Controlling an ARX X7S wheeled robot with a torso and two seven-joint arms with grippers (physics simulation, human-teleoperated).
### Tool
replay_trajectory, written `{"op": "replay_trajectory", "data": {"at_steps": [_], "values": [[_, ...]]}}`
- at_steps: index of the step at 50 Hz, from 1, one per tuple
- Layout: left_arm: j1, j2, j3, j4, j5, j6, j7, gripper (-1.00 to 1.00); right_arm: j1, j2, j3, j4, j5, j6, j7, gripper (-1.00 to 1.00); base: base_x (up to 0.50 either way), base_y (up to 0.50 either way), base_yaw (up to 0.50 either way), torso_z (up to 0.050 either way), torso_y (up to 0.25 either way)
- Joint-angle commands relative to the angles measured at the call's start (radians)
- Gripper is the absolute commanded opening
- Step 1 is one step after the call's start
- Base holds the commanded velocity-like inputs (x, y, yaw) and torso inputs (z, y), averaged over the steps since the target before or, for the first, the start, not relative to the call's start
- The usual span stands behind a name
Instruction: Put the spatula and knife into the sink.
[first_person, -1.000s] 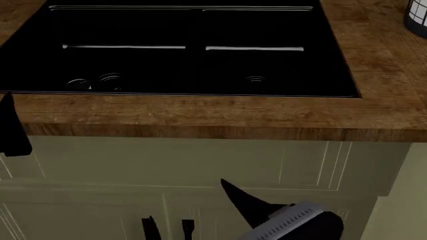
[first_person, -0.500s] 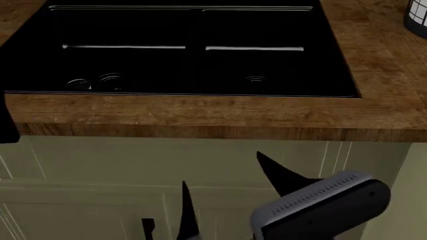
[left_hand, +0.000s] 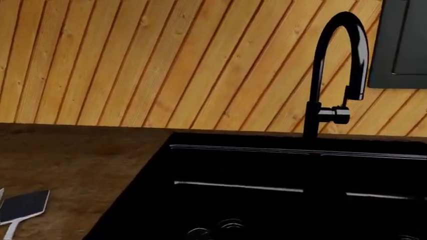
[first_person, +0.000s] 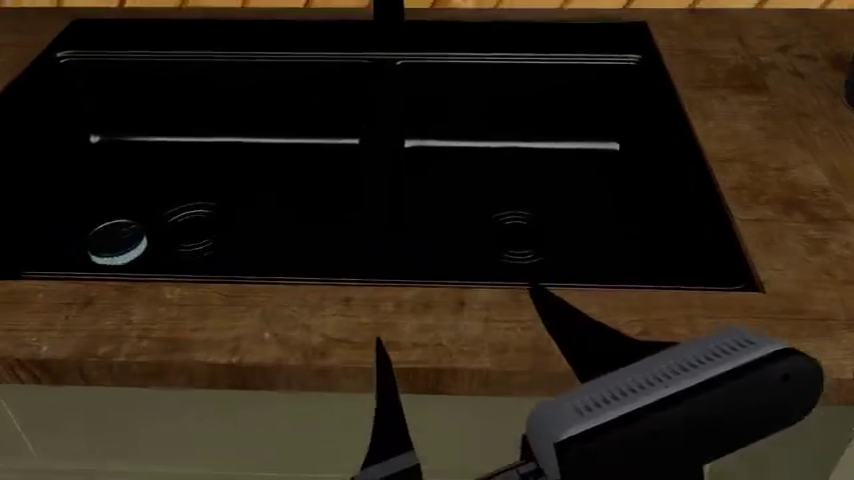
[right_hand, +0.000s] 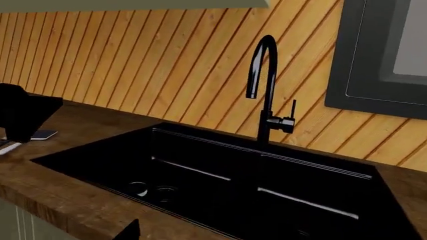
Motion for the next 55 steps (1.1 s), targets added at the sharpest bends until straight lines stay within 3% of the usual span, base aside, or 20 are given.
{"op": "replay_trajectory", "data": {"at_steps": [1, 14, 40, 55], "values": [[0.001, 0.015, -0.024, -0.004, 0.018, 0.002, 0.014, 1.00, 0.005, -0.007, -0.007, 0.018, -0.024, -0.037, -0.022, 1.00, 0.50, 0.00, 0.00, 0.000, 0.000], [0.000, 0.018, -0.020, -0.005, 0.013, -0.004, 0.001, 1.00, 0.007, 0.007, -0.044, 0.037, -0.033, -0.057, -0.023, 1.00, 0.48, 0.21, 0.00, 0.000, 0.001], [0.008, 0.029, -0.020, -0.011, 0.001, -0.004, -0.021, 1.00, -0.012, 0.022, -0.025, 0.046, 0.011, -0.096, -0.002, 1.00, 0.32, 0.49, 0.00, 0.000, 0.000], [0.008, 0.029, -0.026, 0.007, -0.012, -0.038, -0.043, 1.00, -0.019, 0.025, -0.013, 0.053, 0.047, -0.109, 0.017, 1.00, 0.02, 0.02, 0.00, 0.000, 0.001]]}}
